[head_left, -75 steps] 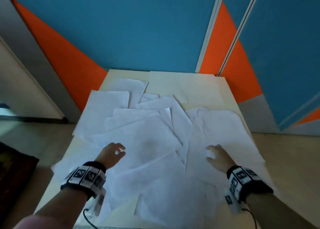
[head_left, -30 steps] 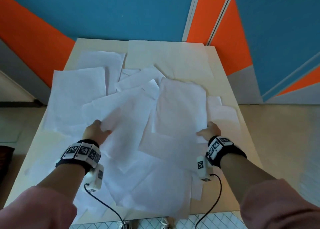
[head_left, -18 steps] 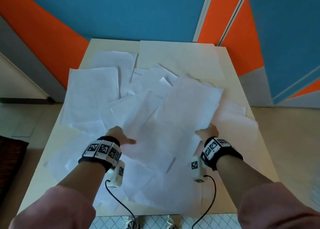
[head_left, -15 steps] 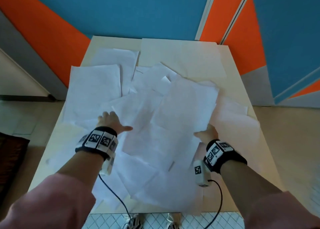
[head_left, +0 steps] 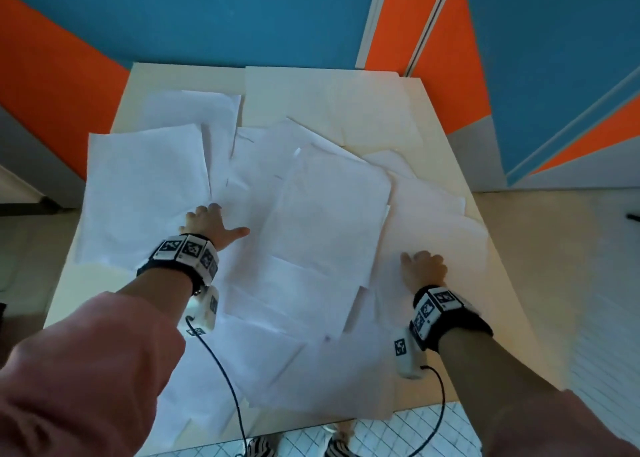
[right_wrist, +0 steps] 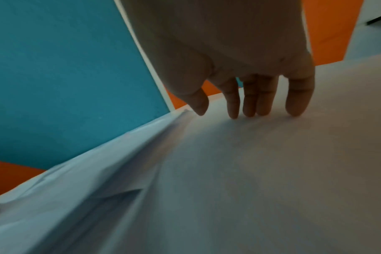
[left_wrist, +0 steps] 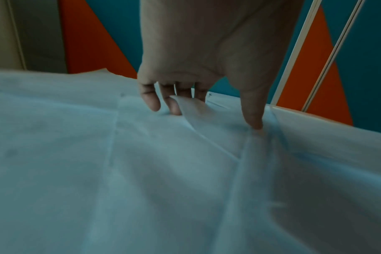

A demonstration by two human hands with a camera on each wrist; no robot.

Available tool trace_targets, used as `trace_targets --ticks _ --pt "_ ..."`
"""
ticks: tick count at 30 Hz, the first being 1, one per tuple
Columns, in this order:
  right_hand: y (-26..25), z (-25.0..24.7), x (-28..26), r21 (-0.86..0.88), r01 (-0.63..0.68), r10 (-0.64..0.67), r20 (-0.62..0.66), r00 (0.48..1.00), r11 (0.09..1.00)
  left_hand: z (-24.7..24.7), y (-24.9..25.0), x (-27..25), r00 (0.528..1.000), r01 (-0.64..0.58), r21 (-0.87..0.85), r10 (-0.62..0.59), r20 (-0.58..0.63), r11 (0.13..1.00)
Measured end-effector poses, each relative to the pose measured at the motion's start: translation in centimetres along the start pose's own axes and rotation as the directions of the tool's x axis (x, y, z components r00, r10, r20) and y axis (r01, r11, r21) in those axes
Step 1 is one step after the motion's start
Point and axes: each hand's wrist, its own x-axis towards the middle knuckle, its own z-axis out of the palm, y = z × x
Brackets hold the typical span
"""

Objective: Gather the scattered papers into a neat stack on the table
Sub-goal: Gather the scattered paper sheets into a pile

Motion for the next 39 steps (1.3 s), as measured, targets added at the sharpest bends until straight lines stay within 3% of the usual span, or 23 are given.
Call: trace_targets --ticks 2,4,6,8,11,13,19,22,24,28,32,37,39 --pt "-1.2 0.7 -0.3 -0.007 0.099 -0.099 0.081 0.992 0.995 0.4 0.7 0.0 0.998 -0.045 -0.073 0.048 0.044 0.996" --pt "-1.4 0.3 -0.1 0.049 0.152 -0.155 0.061 0.986 0.987 0.2 0.7 0.2 0.997 -0.055 -0.051 0.058 0.058 0.997" --pt "-0.2 -1.0 0.5 0.065 0.059 -0.052 -0.095 0.994 0.996 -0.3 0.1 0.4 0.998 -0.029 -0.015 0.03 0.056 0.999" --pt "2.0 -2.6 1.1 0.064 -0.107 0.119 -0.239 0.964 0.992 -0.5 -0.8 0.6 0.998 0.007 -0.027 -0.005 0.063 1.0" --pt "4.7 -4.2 1.7 0.199 -0.303 0.332 -0.133 0.934 0.932 0.1 -1.0 0.0 0.995 0.028 -0.111 -0.017 0.098 0.993" --pt "5.2 -4.4 2.6 0.222 -0.344 0.364 -0.054 0.93 0.912 0.9 -0.5 -0.5 0.996 0.026 -0.157 -0.011 0.093 0.987" --pt "4.4 -4.9 3.6 0.301 -0.174 0.188 -0.019 0.982 0.938 2.3 0.9 -1.3 0.989 -0.004 -0.189 0.031 0.143 0.982" --pt "5.5 -5.5 3.6 0.333 -0.089 0.146 -0.15 0.978 0.939 1.7 0.0 -1.3 0.999 0.029 -0.158 -0.026 0.022 0.987" --pt "6.1 -5.4 3.7 0.368 -0.056 0.138 -0.198 0.971 0.928 1.5 -0.6 -1.3 0.999 0.047 -0.139 -0.045 0.018 0.989" --pt "5.4 -3.5 3.2 0.377 0.027 -0.038 0.022 0.999 0.926 2.2 0.1 -1.8 0.997 0.003 -0.161 0.01 0.081 0.987" --pt "4.0 -3.2 2.8 0.504 0.001 -0.031 0.052 0.998 0.864 2.7 0.8 -2.1 0.992 -0.015 -0.222 0.042 0.116 0.975" --pt "1.7 -1.1 1.9 0.425 -0.003 -0.093 0.204 0.975 0.905 3.0 1.7 -2.6 0.966 -0.075 -0.232 0.128 0.226 0.97" --pt "1.6 -0.8 1.4 0.432 0.009 -0.09 0.167 0.982 0.902 2.8 1.4 -2.7 0.975 -0.066 -0.29 0.123 0.183 0.955"
